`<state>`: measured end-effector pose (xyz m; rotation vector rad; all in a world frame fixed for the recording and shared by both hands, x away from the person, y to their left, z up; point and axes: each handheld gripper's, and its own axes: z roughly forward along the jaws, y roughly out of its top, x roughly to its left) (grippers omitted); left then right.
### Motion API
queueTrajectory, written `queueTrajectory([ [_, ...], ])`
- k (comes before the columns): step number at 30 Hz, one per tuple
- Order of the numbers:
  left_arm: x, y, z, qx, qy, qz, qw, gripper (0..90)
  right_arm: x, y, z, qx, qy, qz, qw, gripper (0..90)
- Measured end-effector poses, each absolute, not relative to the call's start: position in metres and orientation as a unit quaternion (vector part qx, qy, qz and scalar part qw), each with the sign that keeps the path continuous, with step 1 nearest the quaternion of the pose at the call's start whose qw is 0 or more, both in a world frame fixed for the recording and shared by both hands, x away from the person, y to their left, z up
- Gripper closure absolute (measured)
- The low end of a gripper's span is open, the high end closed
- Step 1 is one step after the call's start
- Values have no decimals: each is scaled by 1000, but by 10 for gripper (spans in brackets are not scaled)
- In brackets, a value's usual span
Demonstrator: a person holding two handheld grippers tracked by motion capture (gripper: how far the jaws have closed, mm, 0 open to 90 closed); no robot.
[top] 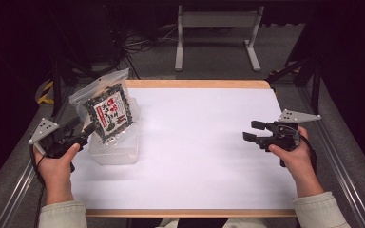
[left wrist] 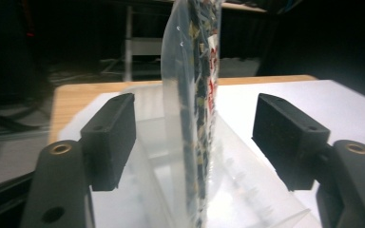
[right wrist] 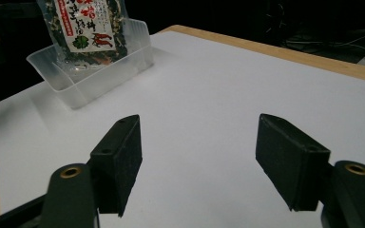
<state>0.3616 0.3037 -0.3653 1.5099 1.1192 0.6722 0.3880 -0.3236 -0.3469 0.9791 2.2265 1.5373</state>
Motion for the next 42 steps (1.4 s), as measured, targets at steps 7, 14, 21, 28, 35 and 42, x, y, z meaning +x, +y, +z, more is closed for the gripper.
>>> queueTrajectory([
  [7,338,294,-349,637,467,295,538,314,389,-323,-345,336,765,533,132,331],
  [14,318,264,-329,656,423,280,560,308,387,-325,-345,338,764,533,135,330],
  [21,316,225,-321,682,371,237,584,299,383,-331,-348,342,764,530,140,323],
  [28,324,178,-334,716,331,185,586,298,377,-334,-356,341,764,530,140,315],
  [35,337,142,-368,734,316,144,583,310,370,-334,-366,335,767,529,142,308],
  [42,340,115,-388,753,296,119,576,303,366,-338,-376,341,762,532,141,306],
])
